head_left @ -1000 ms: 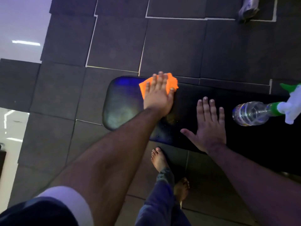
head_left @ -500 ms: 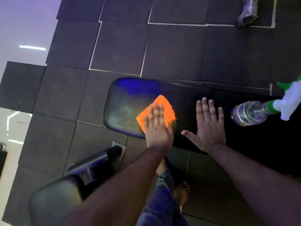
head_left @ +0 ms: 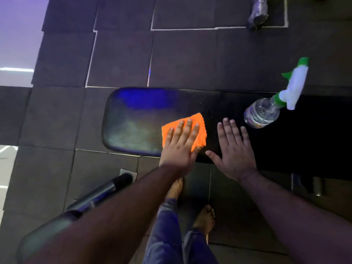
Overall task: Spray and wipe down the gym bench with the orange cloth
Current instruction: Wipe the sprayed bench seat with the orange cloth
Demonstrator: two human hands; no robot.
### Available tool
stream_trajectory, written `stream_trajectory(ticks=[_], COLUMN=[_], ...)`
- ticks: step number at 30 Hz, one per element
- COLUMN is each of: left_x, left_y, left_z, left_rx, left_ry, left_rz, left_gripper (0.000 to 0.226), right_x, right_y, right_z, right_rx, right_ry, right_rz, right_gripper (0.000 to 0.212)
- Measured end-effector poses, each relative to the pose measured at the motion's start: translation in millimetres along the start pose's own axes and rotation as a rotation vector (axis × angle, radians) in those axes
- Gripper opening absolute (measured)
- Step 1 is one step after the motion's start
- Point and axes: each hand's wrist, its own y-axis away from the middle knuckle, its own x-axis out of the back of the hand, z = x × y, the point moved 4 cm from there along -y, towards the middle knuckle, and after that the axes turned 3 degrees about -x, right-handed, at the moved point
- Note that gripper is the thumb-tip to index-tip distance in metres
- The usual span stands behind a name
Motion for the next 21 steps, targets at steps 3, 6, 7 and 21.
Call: stream_trajectory(ticks=[3, 6, 7, 21], left_x=[17.9, 49.2, 57.3, 48.4], left_y=[-8.6, -67.7, -94.7, -120.6], left_z=[-31.9, -56.0, -52.5, -1.2], left_rx=[-0.261, 0.160, 0.278, -0.217], left_ry=[-0.113, -0.045, 0.018, -0.127], left_rz=[-0.070, 0.035, 0.069, -0.094], left_gripper=[0.075, 0.071, 0.069, 0.072], right_x=[-1.8, -9.9, -11.8, 0.1], right_y=[12.3, 40.5, 46.7, 57.4], right_z=[7.5, 9.7, 10.4, 26.7], right_rx=[-0.012, -0.103, -0.164, -0.531], right_ry=[-0.002, 0.017, 0.018, -0.139], right_rz=[0.006, 0.033, 0.025, -0.090], right_gripper=[0.099, 0.103, 0.105, 0.103])
